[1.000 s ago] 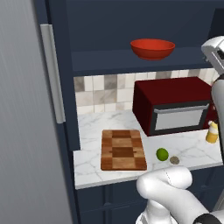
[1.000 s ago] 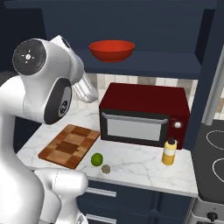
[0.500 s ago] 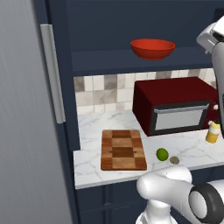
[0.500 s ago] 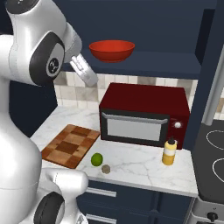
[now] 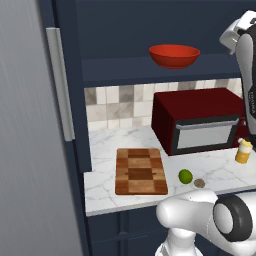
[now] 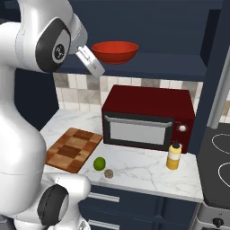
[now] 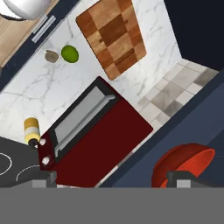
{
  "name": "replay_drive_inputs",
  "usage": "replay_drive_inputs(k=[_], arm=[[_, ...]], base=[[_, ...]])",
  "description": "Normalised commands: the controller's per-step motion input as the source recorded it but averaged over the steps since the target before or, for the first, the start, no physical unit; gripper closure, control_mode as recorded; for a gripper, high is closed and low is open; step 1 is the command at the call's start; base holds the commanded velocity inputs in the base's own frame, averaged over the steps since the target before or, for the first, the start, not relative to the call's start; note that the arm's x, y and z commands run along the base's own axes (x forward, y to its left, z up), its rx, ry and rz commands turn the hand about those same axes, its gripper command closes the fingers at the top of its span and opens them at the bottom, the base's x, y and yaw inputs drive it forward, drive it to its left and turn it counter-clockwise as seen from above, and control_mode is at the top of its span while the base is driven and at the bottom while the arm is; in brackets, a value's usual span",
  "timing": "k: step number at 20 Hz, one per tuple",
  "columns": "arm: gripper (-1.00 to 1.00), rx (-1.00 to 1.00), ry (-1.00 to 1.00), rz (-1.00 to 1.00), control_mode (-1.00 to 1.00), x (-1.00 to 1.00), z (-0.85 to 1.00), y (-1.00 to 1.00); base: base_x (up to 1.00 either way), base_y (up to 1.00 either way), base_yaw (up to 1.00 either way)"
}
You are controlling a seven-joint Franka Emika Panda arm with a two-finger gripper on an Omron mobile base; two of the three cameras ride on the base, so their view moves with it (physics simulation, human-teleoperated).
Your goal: Open the cabinet. Place the bowl and condiment on the counter. Then place the lime and garlic on the cutting board.
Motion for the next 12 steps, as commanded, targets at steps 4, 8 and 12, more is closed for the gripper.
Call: replay_drive_inputs(k=[4,8,12], arm=[[-1.0,0.0,-0.22,0.04,-1.0,0.33,-0.31,0.0],[-1.0,0.0,-0.24,0.05,-1.0,0.3,-0.39,0.0],[-1.0,0.0,-0.12,0.02,-1.0,0.3,-0.19,0.0]], base=[[0.0,0.0,0.0],[0.0,0.0,0.0],[0.0,0.0,0.0]])
